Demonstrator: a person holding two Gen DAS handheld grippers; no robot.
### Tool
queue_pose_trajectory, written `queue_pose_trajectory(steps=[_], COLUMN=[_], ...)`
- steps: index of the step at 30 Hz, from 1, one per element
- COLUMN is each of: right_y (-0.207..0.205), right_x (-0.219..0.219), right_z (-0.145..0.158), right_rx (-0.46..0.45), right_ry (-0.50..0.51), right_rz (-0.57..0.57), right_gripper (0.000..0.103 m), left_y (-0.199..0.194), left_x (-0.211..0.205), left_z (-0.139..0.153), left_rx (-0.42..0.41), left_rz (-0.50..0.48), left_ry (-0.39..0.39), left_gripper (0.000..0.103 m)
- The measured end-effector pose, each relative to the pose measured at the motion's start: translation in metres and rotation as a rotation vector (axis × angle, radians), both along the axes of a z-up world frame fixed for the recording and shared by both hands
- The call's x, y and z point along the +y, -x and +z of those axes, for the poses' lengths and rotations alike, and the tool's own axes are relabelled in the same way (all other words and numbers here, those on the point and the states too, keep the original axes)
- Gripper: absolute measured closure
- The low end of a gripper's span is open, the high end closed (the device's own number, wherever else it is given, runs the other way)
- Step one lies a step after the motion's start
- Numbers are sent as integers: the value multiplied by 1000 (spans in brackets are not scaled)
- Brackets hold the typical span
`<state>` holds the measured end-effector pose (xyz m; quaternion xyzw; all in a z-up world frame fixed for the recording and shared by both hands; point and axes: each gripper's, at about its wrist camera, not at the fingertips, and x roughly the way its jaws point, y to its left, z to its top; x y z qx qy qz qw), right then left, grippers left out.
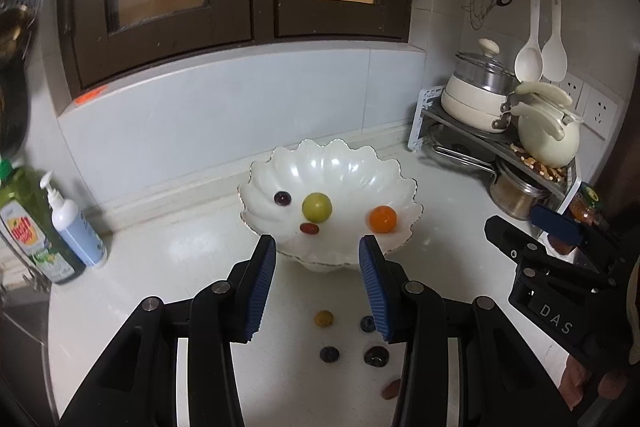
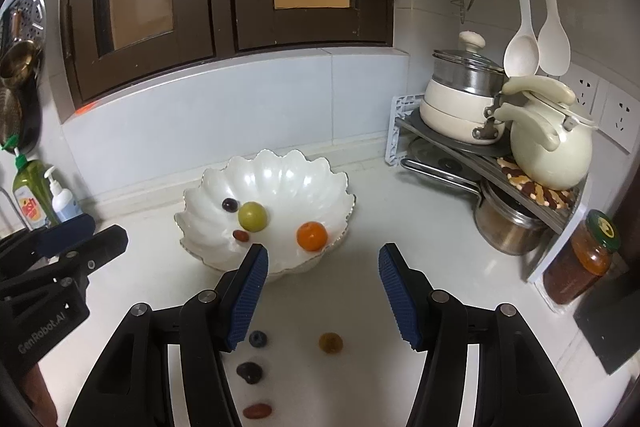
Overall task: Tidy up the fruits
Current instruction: 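Withdraw both tools from the bowl toward the remaining fruits on the counter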
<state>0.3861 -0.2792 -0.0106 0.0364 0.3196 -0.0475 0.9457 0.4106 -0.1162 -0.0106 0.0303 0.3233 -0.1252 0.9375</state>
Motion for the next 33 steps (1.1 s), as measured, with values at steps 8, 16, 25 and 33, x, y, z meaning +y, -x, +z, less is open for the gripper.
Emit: queue_pose_trajectory(steps=[8, 16, 25, 33], right_y=[11, 10, 10, 9], right_x=[4, 4, 5, 5], right_z=[-6, -21, -38, -54], right_rx=[6, 28, 67, 102], right_ry=[5, 7, 4, 0], right_rz=[23, 29, 45, 60], right_gripper=[44, 44, 44, 44], left_y=[9, 15, 20, 21], left_x=[3, 2, 3, 1], left_z=[-10, -23, -40, -60], left_rx=[28, 40, 64, 115], left_rz=[4, 16, 52, 59], left_ry=[12, 1, 10, 16], left_gripper=[60, 60, 60, 60])
